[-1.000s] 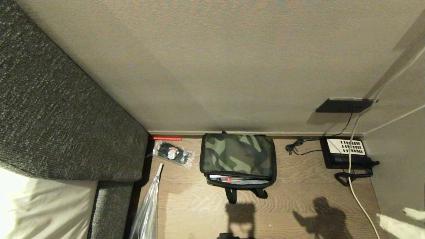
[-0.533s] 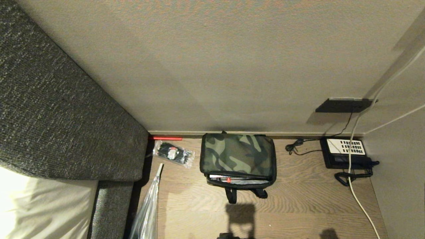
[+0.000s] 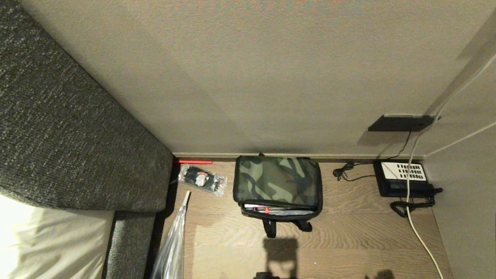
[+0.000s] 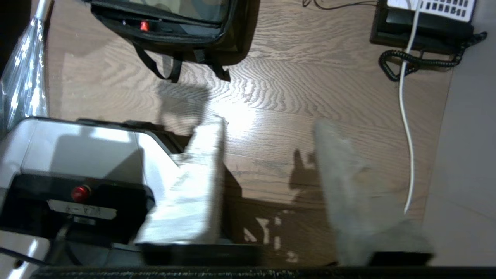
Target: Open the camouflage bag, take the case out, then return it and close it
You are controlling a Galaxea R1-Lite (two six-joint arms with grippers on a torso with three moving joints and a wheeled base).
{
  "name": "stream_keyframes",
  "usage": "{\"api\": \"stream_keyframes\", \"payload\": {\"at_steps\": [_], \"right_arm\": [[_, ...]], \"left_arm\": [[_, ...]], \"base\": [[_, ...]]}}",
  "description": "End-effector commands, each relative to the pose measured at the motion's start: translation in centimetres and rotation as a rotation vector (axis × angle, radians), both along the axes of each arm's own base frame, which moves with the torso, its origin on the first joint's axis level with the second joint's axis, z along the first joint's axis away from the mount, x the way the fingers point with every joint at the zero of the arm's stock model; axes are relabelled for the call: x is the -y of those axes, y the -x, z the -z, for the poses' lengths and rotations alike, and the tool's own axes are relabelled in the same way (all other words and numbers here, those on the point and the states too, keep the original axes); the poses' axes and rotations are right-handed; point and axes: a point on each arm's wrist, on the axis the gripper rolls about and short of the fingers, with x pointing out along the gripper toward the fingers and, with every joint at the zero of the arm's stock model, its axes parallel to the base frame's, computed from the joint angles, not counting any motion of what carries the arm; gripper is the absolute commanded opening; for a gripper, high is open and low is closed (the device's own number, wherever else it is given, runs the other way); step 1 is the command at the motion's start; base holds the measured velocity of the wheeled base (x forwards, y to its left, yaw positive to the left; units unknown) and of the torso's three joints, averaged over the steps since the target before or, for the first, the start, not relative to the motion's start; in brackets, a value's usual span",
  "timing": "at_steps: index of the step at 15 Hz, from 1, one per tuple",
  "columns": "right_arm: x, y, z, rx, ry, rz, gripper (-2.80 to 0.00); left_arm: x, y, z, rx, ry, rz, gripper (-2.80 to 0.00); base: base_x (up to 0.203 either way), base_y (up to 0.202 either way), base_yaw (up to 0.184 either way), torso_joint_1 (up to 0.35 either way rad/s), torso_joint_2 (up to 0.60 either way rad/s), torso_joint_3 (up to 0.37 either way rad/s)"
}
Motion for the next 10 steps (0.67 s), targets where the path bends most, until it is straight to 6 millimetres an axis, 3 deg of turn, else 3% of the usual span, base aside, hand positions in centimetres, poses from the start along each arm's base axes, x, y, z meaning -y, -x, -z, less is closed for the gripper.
{"api": "stream_keyframes", "payload": {"at_steps": [1,4,6,10], "right_arm": [[0.0,0.4,0.2,0.048,0.022,-0.004,-2.8],[0.0,1.4,0.5,0.187,0.031,-0.008,-2.8],[0.2,0.9,1.5,0.193,0.029,0.095,-2.8],[0.2,0.8,1.6,0.198,0.011,0.099,-2.8]], "left_arm": [[0.0,0.0,0.0,0.0,0.001,-0.001,-2.8],[0.0,0.0,0.0,0.001,0.001,-0.001,-2.8],[0.0,0.0,0.0,-0.001,0.001,-0.001,-2.8],[0.0,0.0,0.0,0.0,0.001,-0.001,-2.8]], "base": [[0.0,0.0,0.0,0.0,0.0,0.0],[0.0,0.0,0.0,0.0,0.0,0.0],[0.0,0.0,0.0,0.0,0.0,0.0],[0.0,0.0,0.0,0.0,0.0,0.0]]}}
